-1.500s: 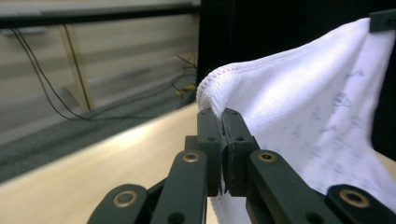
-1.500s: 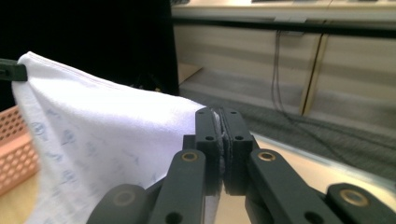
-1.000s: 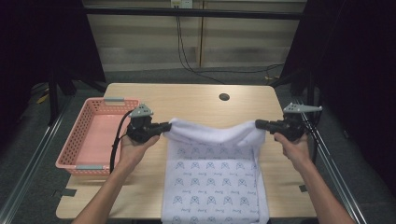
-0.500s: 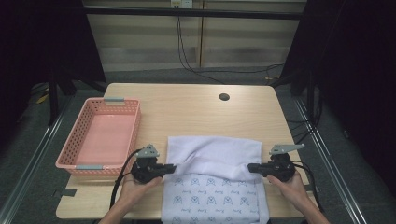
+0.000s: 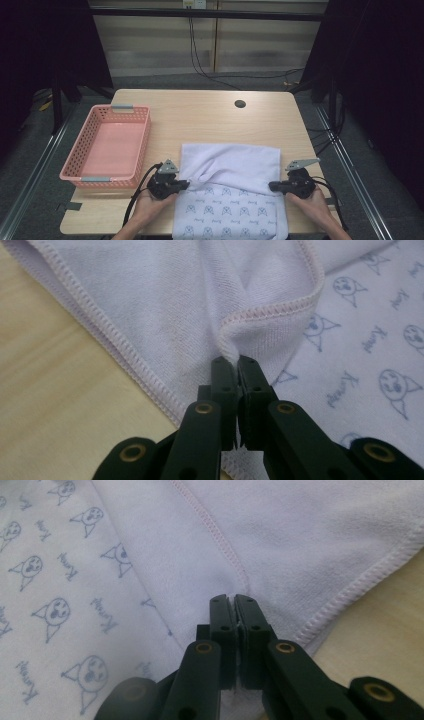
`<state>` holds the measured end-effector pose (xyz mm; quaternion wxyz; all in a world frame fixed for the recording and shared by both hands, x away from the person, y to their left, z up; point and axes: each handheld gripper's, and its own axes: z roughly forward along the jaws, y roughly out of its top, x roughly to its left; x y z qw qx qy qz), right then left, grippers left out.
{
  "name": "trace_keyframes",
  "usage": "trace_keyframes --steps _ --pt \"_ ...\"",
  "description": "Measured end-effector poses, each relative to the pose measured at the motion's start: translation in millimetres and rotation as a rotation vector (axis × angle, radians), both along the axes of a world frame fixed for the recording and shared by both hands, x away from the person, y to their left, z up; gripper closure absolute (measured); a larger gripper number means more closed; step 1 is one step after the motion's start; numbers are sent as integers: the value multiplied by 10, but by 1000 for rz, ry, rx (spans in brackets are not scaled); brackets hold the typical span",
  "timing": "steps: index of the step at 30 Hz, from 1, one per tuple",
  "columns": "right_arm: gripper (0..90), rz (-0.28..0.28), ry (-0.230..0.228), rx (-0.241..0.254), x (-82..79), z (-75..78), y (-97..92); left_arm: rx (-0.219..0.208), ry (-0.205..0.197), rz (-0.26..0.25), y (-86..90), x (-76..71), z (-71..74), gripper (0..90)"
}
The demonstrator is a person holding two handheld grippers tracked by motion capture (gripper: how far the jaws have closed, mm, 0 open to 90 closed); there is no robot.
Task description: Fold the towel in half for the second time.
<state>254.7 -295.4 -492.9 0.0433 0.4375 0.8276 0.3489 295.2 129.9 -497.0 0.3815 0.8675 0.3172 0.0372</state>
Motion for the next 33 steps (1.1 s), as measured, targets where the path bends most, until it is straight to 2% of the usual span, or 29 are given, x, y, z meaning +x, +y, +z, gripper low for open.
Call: trace_keyframes --steps 4,5,8,10,15,17,19,20,22,24,28,31,33 --pt "876 -36 -11 -10 129 -2 -43 -1 -8 25 -56 173 -9 873" --pt "876 -41 -21 -22 165 -1 -53 12 -13 29 -70 218 -6 874" --pt "876 -64 -24 -22 272 -7 -80 1 -14 46 -108 349 -19 874" --pt "876 -69 -35 -25 342 -12 -92 22 -29 57 -139 424 -12 874" --pt "875 -92 -47 -32 484 -18 -97 24 -41 105 -208 580 -22 874" --pt "875 -96 -58 -42 535 -20 -96 29 -41 109 -214 644 -21 874" --pt "875 -97 -57 -43 577 -21 -100 43 -47 120 -226 695 -15 874" --pt "874 -99 -56 -41 597 -22 -101 26 -41 136 -240 716 -23 874" --pt "874 -107 -61 -43 636 -24 -100 42 -42 137 -248 766 -14 874" --pt "874 -111 -60 -31 684 -32 -109 39 -42 150 -256 811 -17 874" --pt "874 -128 -57 -15 779 -47 -140 8 -41 175 -264 896 -44 874" --pt "874 -138 -68 -26 866 -48 -124 42 -60 171 -283 940 -28 875" --pt "874 -144 -70 -27 927 -51 -121 43 -50 177 -282 974 -25 875"
